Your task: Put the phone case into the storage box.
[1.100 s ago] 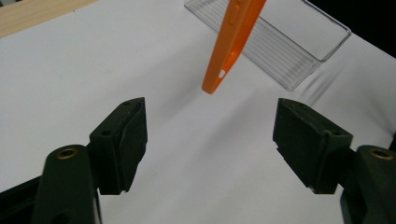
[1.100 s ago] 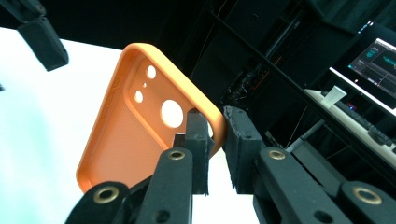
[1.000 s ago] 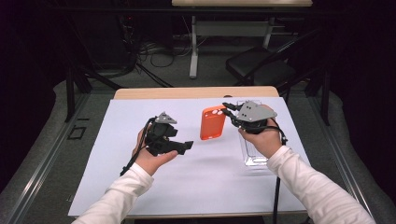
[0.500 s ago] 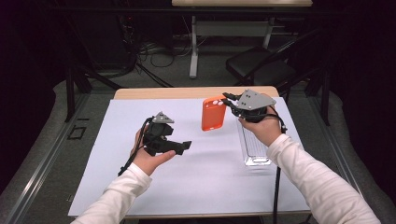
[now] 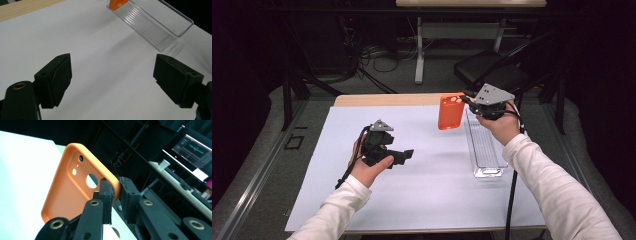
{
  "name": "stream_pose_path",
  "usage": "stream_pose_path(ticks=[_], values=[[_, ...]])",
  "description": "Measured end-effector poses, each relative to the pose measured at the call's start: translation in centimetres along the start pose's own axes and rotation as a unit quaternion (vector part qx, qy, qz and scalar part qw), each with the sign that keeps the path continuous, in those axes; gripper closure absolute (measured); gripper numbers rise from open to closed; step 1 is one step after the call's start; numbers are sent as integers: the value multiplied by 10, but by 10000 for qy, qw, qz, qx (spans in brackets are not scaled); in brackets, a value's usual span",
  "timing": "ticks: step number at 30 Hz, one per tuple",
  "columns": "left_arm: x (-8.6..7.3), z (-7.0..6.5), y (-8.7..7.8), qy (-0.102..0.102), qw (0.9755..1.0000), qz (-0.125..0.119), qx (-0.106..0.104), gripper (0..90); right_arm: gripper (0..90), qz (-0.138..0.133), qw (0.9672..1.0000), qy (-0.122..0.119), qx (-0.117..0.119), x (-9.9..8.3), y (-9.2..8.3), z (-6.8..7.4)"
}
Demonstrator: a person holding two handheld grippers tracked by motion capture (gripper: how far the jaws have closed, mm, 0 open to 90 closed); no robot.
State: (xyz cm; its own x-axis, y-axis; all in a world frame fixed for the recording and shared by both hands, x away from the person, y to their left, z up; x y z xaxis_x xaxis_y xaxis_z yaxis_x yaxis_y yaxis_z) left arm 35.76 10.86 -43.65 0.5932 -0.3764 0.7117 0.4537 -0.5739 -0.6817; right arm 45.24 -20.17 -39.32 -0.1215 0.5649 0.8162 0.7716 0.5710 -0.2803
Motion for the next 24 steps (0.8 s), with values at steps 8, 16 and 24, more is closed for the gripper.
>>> stream_pose_path(ticks=[8, 16, 24], values=[[-4, 3, -3, 67, 10000, 17, 18, 120, 807, 126, 9997, 98, -204, -11, 0, -22], [-7, 4, -4, 153, 9999, 18, -26, 40, 807, 255, 9987, 152, -426, -20, 1, -41], [-10, 5, -3, 183, 9998, -22, -20, 6, 807, 350, 9972, 182, -642, -31, -2, -55]])
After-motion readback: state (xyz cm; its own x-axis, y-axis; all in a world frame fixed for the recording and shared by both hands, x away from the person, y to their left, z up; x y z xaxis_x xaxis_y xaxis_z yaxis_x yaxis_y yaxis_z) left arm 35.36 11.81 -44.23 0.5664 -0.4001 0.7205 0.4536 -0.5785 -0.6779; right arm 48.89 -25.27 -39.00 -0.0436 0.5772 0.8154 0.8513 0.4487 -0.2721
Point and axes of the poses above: each handheld gripper's, and its own axes: y roughly forward along the jaws, x roughly out of its top, z roughly to its left, the point moved 2 cm from there along y, roughly forward along the jaws, and after that the axes turned 2 degrees about z, right-handed, at the moved point
